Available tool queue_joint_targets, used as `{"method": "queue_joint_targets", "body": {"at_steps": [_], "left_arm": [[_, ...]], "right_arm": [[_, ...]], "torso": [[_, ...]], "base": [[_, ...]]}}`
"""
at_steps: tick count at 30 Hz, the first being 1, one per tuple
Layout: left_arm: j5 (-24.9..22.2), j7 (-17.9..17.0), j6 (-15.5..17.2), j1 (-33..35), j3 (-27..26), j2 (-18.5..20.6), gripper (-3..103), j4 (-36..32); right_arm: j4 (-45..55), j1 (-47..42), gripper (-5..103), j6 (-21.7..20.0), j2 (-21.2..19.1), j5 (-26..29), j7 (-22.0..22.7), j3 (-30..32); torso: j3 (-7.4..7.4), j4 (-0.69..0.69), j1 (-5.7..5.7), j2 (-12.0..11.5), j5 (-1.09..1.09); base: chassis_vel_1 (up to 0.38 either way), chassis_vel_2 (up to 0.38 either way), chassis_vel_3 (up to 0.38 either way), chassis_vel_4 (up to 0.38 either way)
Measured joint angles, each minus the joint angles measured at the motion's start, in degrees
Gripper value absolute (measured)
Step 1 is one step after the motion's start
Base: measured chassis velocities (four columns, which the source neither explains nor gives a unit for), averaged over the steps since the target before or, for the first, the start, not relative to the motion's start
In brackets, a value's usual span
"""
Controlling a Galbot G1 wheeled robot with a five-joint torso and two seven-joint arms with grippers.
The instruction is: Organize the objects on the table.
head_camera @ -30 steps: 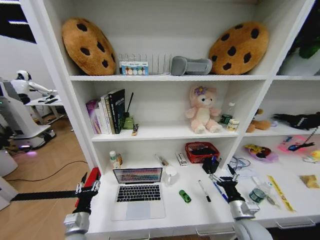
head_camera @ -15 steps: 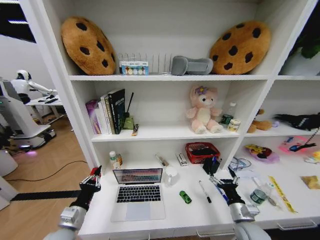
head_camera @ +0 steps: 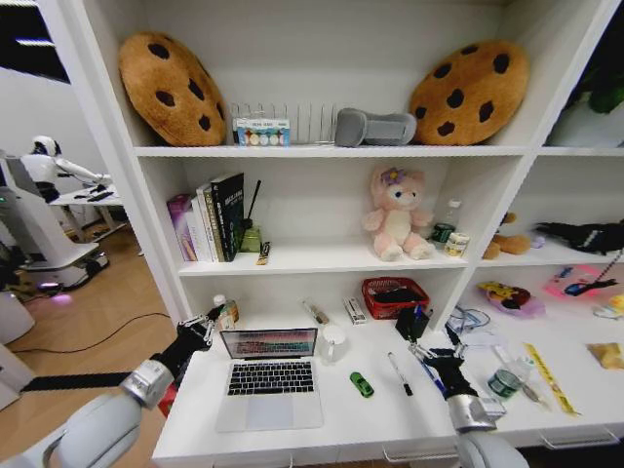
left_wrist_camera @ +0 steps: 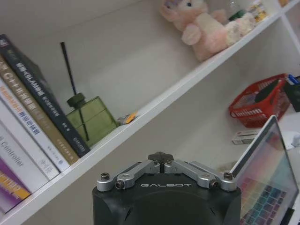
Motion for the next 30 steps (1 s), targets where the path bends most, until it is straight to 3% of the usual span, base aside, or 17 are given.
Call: {"method": "queue_joint_targets", "body": {"at_steps": [3,11,13,20,30], "left_arm": [[-0.8,0.1,0.1,-0.8,0.7,4.9,0,0.3],[-2.0,0.8,0.2,-1.2,1.2,9.7,0,1.5],[-2.7,1.7,-0.3,-1.2,1.3,13.2,0,2.6],[-5.3,3.5,-1.3,-1.1,-1.1,18.9,0,4.8],[-6.5,4.0,-1.5,-1.4,-3.0,21.0,0,4.8]], "right_arm": [[-1.0,1.7,100,0.0,-0.3,-0.2,0.0,-2.0],[-2.6,2.4,100,0.0,-0.8,-0.2,-0.1,-2.9],[-2.9,2.6,100,0.0,-0.8,-0.1,-0.1,-3.2],[-3.1,2.7,100,0.1,0.0,-0.7,-0.1,-4.1],[-3.5,3.1,100,0.2,0.3,-1.1,-0.1,-4.8]], "torso": [[0.00,0.05,0.00,0.0,0.01],[0.00,0.04,0.00,0.0,-0.01],[0.00,0.03,0.00,0.0,0.00],[-0.01,0.04,0.00,0.0,0.00],[0.00,0.04,0.00,0.0,0.00]], "base": [[0.000,0.000,0.000,0.000],[0.000,0.000,0.000,0.000],[0.000,0.000,0.000,0.000],[0.000,0.000,0.000,0.000],[0.000,0.000,0.000,0.000]]}}
